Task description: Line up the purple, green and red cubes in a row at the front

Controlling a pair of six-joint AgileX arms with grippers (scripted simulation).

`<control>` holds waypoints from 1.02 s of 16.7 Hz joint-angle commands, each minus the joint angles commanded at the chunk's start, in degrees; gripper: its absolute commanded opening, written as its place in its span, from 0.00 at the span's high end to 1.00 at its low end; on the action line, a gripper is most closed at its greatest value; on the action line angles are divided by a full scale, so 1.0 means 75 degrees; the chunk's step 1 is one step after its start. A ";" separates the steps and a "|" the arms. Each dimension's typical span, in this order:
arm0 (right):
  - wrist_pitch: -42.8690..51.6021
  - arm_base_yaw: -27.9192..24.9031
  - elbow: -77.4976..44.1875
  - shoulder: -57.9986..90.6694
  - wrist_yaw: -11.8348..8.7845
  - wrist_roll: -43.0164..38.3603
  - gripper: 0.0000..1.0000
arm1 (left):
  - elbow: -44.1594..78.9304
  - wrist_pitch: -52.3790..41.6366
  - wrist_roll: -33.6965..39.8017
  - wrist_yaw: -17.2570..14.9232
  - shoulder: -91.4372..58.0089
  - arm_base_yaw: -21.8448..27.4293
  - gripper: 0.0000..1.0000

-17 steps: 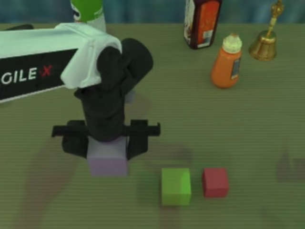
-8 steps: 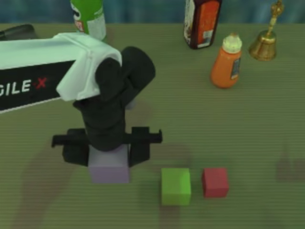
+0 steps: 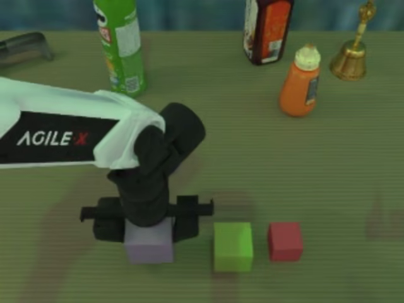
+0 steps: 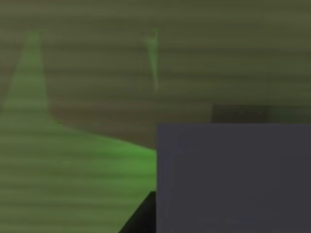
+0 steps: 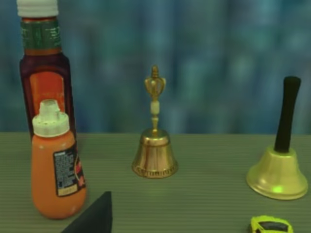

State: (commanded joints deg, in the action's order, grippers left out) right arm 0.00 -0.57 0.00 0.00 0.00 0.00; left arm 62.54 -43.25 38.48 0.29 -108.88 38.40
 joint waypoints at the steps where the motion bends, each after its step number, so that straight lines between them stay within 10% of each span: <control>1: 0.0000 0.0000 0.0000 0.0000 0.0000 0.0000 0.00 | -0.0017 0.0024 0.0001 0.0000 -0.0014 0.0002 1.00; 4: 0.0000 0.0000 0.0000 0.0000 0.0000 0.0000 0.00 | -0.0017 0.0024 0.0001 0.0000 -0.0014 0.0002 1.00; 17: 0.0000 0.0000 0.0000 0.0000 0.0000 0.0000 0.00 | -0.0017 0.0024 0.0001 0.0000 -0.0014 0.0002 0.02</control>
State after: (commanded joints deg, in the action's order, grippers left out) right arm 0.00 -0.57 0.00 0.00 0.00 0.00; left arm 62.41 -43.08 38.49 0.29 -108.98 38.41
